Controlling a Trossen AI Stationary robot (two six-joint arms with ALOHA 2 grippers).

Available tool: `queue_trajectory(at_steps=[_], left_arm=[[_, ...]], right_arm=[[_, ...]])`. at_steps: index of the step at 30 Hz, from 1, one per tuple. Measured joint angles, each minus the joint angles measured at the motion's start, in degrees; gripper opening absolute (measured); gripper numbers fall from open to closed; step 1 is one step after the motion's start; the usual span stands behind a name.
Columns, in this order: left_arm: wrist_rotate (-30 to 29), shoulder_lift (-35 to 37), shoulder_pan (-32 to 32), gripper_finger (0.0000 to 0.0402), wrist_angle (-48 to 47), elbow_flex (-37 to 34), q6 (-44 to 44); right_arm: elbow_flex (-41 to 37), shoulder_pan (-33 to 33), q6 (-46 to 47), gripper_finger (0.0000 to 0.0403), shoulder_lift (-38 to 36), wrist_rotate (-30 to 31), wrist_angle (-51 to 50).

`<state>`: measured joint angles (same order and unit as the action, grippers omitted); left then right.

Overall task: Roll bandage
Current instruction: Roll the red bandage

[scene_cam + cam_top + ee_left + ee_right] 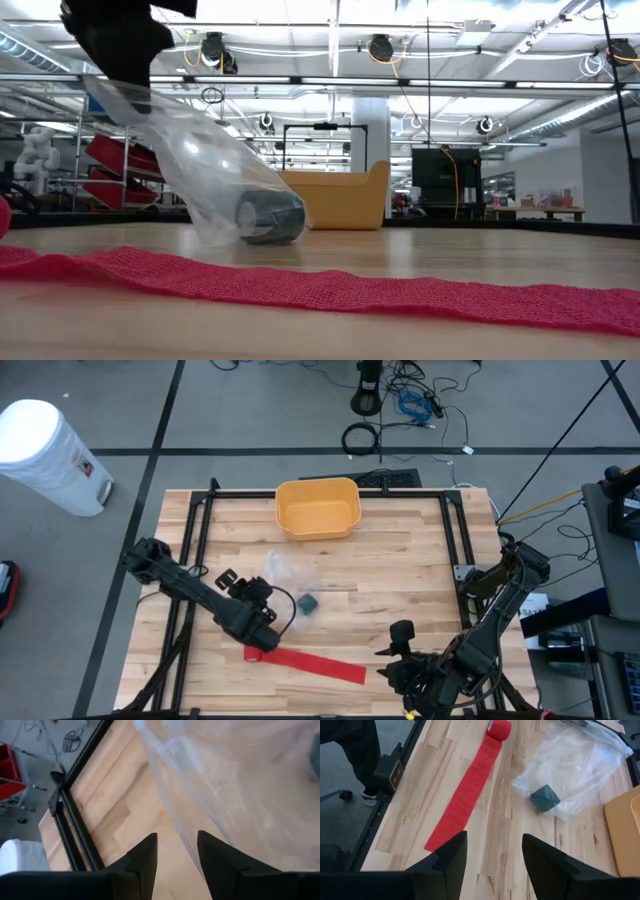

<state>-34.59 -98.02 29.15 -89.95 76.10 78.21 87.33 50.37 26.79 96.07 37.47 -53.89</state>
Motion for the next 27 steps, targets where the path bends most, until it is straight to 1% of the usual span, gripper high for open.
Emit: queue_trajectory(at_steps=[3, 6, 8, 10, 13, 16, 20, 27], left_arm=[[-0.15, 0.0, 0.9, 0.0146, -0.01, 0.84, 0.02], [-2.33, 0.41, 1.35, 0.0147, -0.04, 1.0, 0.03], [-2.8, 0.52, 1.38, 0.0152, -0.13, 1.0, -0.26], [-2.8, 0.5, 1.38, 0.0166, -0.03, 1.0, -0.73], [-2.85, 0.5, 1.38, 0.0199, -0.1, 1.0, -1.02], [-2.89, 0.81, 1.06, 0.0228, -0.04, 1.0, -4.87], [0.7, 2.28, 0.44, 0.0251, -0.12, 1.0, -8.08], [4.14, 5.71, 1.45, 0.0254, 0.05, 1.0, -8.12]], right_arm=[[0.0, 0.0, 0.04, 0.0175, 0.01, 0.0, 0.01], [0.0, 0.0, 0.07, 0.0175, 0.02, 0.0, 0.03], [0.0, 0.0, 0.1, 0.0175, 0.02, -0.02, 0.04], [0.0, 0.0, 0.11, 0.0175, 0.02, -0.02, 0.04], [0.0, 0.0, 0.09, 0.0175, 0.02, -0.02, 0.04], [0.0, 0.0, 0.15, 0.0175, 0.02, -0.02, 0.02], [0.0, 0.0, 0.17, 0.0175, 0.02, -0.02, 0.04], [0.02, 0.0, 0.09, 0.0175, 0.02, -0.02, 0.02]])
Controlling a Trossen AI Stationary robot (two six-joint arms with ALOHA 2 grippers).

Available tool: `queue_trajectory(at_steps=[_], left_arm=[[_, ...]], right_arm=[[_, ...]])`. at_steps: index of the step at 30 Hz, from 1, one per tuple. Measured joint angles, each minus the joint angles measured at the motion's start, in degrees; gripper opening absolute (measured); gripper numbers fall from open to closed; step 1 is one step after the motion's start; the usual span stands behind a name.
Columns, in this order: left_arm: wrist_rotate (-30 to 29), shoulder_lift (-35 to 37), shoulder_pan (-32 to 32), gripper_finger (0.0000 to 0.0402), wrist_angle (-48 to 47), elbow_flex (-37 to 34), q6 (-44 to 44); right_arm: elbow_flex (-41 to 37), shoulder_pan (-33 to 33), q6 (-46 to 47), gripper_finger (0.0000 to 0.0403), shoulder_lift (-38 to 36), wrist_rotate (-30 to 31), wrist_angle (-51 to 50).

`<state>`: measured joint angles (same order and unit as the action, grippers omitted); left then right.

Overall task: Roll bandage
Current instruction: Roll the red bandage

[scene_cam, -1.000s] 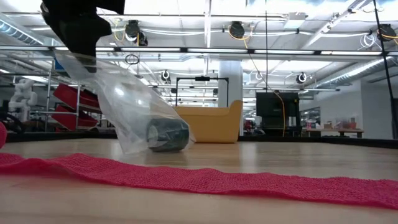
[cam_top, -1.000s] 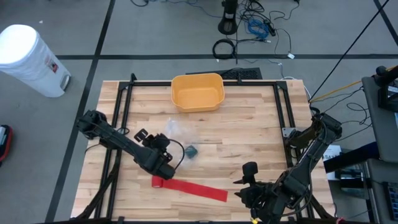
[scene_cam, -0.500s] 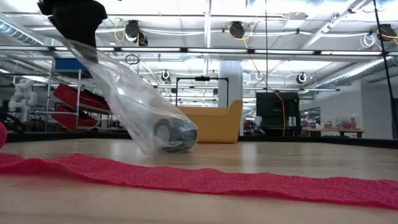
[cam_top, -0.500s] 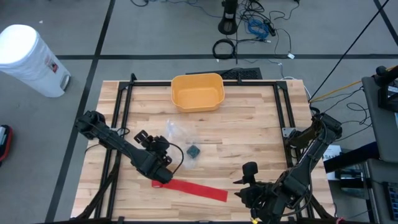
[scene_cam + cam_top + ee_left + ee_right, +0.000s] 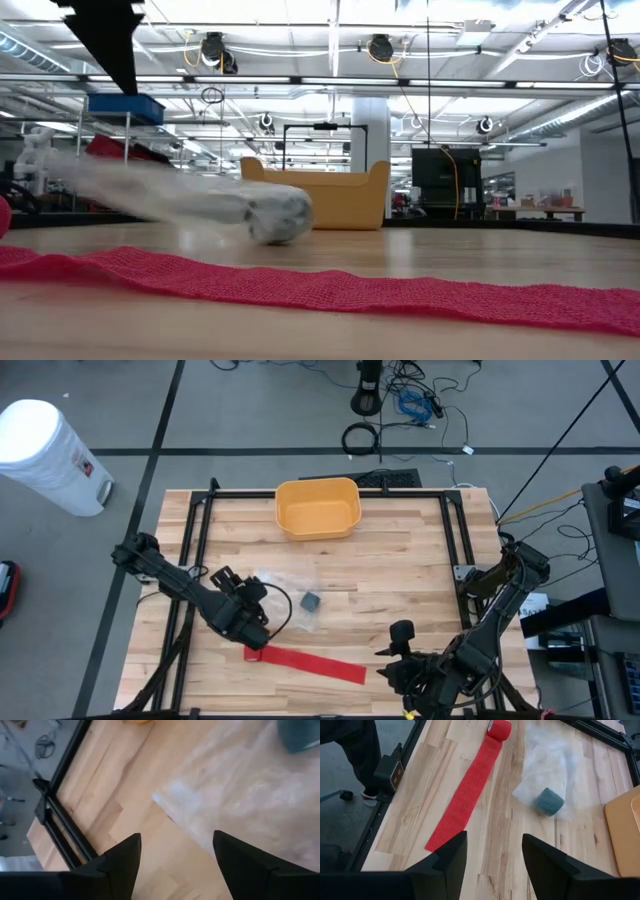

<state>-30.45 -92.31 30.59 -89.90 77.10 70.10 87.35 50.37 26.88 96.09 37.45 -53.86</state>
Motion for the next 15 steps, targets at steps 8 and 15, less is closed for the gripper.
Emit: queue_trajectory(at_steps=[8, 15], left_arm=[[10.61, 2.25, 4.45, 0.0254, 7.26, 0.0, -4.89], [18.47, 1.89, 13.49, 0.0254, 32.62, -3.55, -12.42]], right_arm=[[0.0, 0.0, 0.52, 0.0175, 0.0, -0.3, -0.05], [0.0, 0.0, 0.68, 0.0175, 0.0, -0.42, -0.02]])
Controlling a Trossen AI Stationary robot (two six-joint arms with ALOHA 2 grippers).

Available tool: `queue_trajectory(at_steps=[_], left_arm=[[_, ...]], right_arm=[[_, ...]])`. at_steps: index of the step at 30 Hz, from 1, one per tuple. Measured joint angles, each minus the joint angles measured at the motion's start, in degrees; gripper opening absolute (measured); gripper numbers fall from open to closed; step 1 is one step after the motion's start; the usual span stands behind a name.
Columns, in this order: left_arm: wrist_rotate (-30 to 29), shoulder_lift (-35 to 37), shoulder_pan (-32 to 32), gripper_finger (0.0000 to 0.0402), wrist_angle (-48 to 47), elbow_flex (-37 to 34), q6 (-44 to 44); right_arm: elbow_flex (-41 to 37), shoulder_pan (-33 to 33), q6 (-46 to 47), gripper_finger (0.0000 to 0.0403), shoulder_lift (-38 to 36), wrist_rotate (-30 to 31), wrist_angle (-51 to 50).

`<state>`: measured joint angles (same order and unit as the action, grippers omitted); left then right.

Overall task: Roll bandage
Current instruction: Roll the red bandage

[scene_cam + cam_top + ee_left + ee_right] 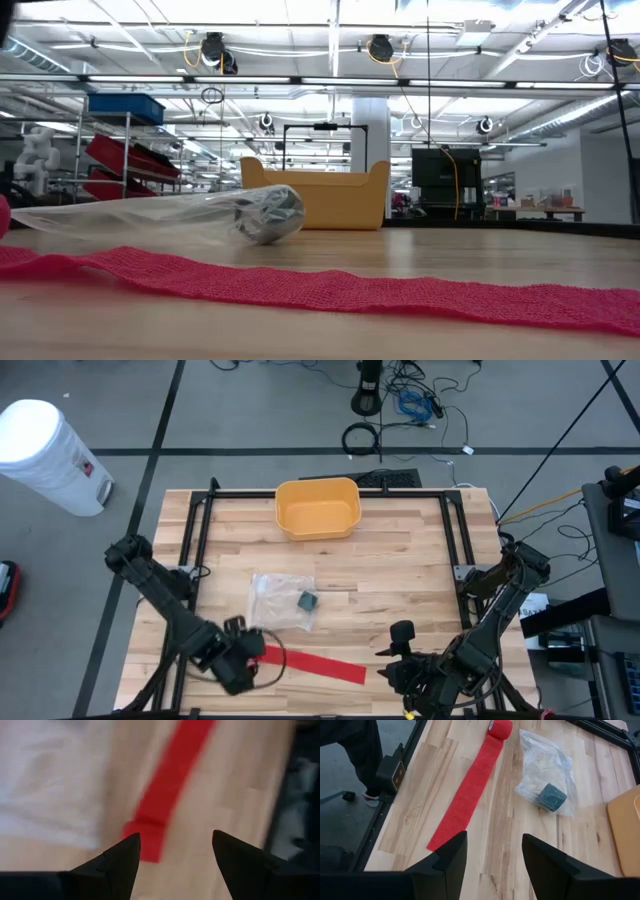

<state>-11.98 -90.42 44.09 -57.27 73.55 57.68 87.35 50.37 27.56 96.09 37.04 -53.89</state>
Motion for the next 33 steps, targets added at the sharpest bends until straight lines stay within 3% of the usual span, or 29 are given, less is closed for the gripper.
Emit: queue_trajectory(at_steps=[6, 10, 16, 20, 28, 33], left_arm=[[-11.56, -1.72, 6.42, 0.0254, 1.64, -3.68, 5.61], [-14.97, -4.26, 10.02, 0.0254, 4.57, -5.33, 13.05], [-24.08, -12.26, 15.18, 0.0254, 12.14, -5.56, 15.53], [-29.38, -18.22, 16.13, 0.0254, 11.86, -4.52, 15.51], [-30.48, -26.46, 16.22, 0.0254, -3.13, 1.84, 14.96], [-30.52, -27.38, 16.7, 0.0254, -6.3, 5.87, 12.89]], right_arm=[[0.0, 0.0, 0.52, 0.0175, 0.0, -0.02, 0.04], [0.0, 0.0, 0.47, 0.0175, 0.0, 0.2, 0.25], [0.0, -0.04, 0.41, 0.0175, 0.0, 0.42, 0.44], [0.0, -0.09, 0.57, 0.0175, 0.0, 0.61, 0.57], [0.0, -0.09, 1.19, 0.0175, 0.02, 0.77, 0.52], [0.0, -0.09, 1.05, 0.0175, 0.02, 0.83, 0.52]])
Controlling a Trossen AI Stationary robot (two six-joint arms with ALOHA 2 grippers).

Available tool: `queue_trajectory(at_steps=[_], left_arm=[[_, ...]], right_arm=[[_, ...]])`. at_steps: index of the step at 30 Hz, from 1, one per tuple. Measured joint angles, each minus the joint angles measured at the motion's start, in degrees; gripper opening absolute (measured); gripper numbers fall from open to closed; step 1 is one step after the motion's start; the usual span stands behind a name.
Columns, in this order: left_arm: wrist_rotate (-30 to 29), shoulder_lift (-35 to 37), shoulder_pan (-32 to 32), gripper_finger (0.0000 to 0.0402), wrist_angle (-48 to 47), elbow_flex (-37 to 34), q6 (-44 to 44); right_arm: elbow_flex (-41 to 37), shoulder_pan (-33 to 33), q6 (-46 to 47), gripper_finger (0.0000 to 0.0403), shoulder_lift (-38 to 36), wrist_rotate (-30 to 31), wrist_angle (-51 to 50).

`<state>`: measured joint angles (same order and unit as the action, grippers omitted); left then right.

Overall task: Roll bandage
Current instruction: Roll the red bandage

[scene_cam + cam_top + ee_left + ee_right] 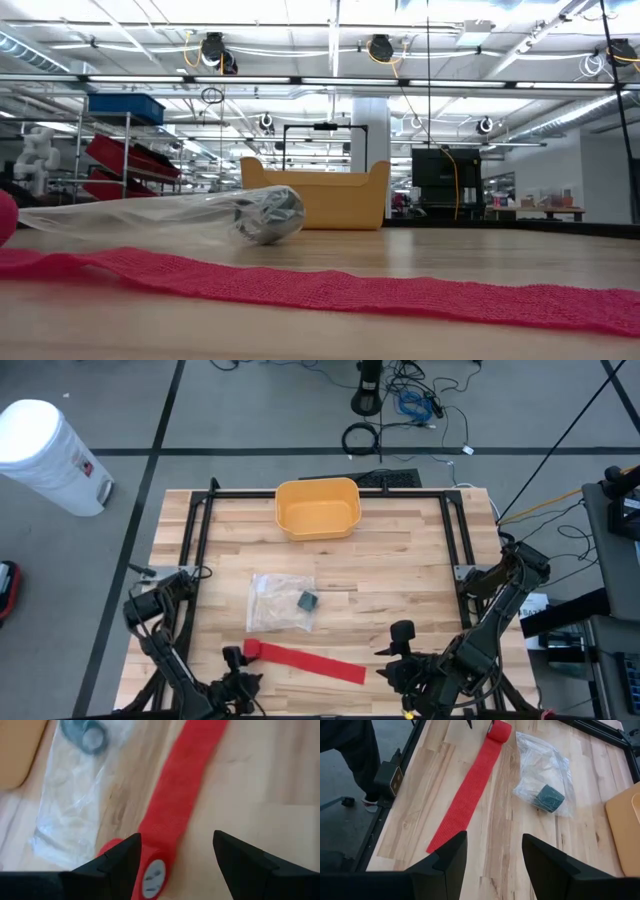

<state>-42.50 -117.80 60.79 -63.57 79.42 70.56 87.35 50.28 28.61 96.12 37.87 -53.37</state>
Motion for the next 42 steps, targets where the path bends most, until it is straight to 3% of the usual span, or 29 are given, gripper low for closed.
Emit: queue_trajectory(at_steps=[4, 24, 30, 42], left_arm=[[0.01, 0.0, 0.05, 0.0254, -1.82, 2.39, -0.81], [3.47, -0.07, -0.01, 0.0253, -9.57, 1.04, -0.35], [6.7, -0.07, -0.06, 0.0253, -9.14, -1.33, 0.84], [5.85, -0.07, -0.06, 0.0253, -9.42, -4.71, 6.03]], right_arm=[[0.0, 0.0, -0.08, 0.0175, 0.0, 0.08, 0.0], [0.0, 0.0, -0.08, 0.0175, 0.0, -0.22, -0.04], [0.0, 0.0, -0.04, 0.0175, 0.0, -0.22, -0.04], [0.0, 0.0, 0.1, 0.0175, 0.0, -0.23, -0.04]])
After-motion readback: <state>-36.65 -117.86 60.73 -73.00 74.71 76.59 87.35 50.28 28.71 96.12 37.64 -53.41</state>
